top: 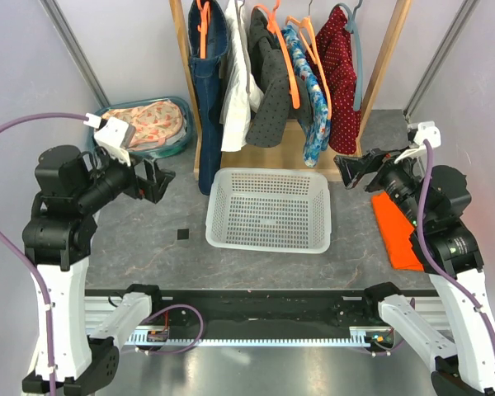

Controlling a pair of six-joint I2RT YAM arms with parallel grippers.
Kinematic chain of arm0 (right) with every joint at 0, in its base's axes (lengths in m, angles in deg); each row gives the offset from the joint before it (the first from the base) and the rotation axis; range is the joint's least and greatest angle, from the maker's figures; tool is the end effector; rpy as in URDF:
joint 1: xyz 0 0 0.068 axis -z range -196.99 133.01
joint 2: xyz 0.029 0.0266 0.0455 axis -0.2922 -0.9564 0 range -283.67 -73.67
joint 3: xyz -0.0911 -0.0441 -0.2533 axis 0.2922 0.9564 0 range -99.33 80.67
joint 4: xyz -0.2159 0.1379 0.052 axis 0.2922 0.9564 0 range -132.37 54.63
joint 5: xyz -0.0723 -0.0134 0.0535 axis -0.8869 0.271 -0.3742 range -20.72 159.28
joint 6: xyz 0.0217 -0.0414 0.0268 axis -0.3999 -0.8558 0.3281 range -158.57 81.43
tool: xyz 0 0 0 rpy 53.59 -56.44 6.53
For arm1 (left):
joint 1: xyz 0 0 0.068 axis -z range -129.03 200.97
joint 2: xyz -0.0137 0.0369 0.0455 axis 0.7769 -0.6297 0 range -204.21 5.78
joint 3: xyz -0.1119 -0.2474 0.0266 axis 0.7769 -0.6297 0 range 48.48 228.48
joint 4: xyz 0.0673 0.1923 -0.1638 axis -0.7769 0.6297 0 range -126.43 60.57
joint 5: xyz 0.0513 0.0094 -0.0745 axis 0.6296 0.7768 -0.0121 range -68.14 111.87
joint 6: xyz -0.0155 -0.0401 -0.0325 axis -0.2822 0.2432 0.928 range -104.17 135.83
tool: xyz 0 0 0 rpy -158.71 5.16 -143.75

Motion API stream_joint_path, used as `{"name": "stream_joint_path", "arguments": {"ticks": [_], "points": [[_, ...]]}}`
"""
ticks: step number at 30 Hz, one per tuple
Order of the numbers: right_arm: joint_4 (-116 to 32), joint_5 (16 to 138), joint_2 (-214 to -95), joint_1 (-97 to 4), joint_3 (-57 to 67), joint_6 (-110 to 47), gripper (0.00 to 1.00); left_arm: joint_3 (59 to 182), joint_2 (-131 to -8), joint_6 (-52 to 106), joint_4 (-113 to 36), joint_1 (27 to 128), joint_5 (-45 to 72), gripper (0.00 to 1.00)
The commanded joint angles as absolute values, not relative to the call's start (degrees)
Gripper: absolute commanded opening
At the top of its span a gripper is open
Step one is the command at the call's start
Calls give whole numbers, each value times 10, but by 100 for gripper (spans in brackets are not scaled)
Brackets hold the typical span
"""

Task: Remove the skirt from the hanger

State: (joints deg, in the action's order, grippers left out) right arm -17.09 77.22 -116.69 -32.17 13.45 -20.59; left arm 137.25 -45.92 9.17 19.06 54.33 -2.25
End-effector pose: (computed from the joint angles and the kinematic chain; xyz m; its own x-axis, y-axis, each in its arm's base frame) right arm 0.1291 0.0401 0.4467 -0.1385 0.2791 -0.9502 -0.3679 0.8763 0.3110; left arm 0.1157 -0.0214 0.4825 -0.2623 0.1214 -0.9573 0.4740 0.8803 -0.0183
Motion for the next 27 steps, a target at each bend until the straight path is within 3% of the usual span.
{"name": "stream_joint_path", "arguments": {"ticks": [1,7,13,19,27], "points": [[-188,796,-1166,-324,149,-220,98,1449,-513,153,79,541,-64,100],[-216,817,-1178,-325,163,-217,98,1732,-722,223,86,571,18,100],[-227,807,-1185,-333,183,-218,98,1879,-852,217,79,646,116,100],[-228,783,-1196,-347,196,-230,93,1879,-906,255,15,671,193,100],[-244,767,-1211,-363,217,-236,97,1882,-957,262,-52,714,291,100]]}}
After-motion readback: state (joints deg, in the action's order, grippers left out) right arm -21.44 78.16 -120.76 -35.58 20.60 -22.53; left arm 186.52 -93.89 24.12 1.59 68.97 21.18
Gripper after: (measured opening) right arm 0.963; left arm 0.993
